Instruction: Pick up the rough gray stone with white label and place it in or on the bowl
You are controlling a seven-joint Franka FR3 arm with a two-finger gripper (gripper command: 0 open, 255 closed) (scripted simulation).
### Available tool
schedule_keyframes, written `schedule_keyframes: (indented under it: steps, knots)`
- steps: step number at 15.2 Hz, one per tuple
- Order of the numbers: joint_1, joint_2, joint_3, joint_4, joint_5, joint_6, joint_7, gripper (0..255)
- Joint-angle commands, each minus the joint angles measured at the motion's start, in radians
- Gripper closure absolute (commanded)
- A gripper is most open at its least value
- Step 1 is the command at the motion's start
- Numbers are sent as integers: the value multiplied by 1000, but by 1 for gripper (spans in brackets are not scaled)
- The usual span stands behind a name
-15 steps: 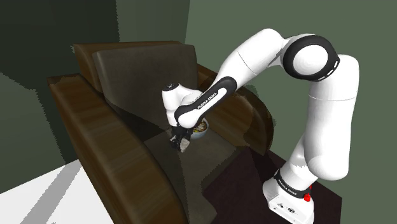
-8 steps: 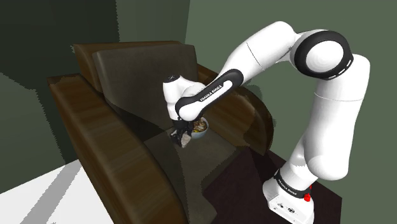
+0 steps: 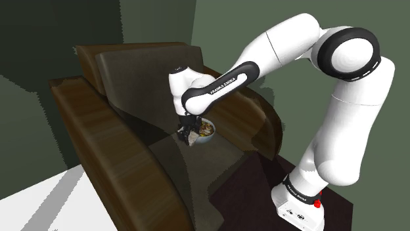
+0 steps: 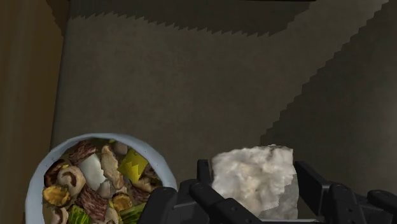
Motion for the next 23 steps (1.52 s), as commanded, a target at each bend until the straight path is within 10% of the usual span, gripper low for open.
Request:
schedule_keyframes:
  steps: [1, 23]
  knots:
    - [-1, -16, 2, 7, 5, -22, -5, 255]
    - [-168, 16, -125, 78, -45, -25, -272, 255]
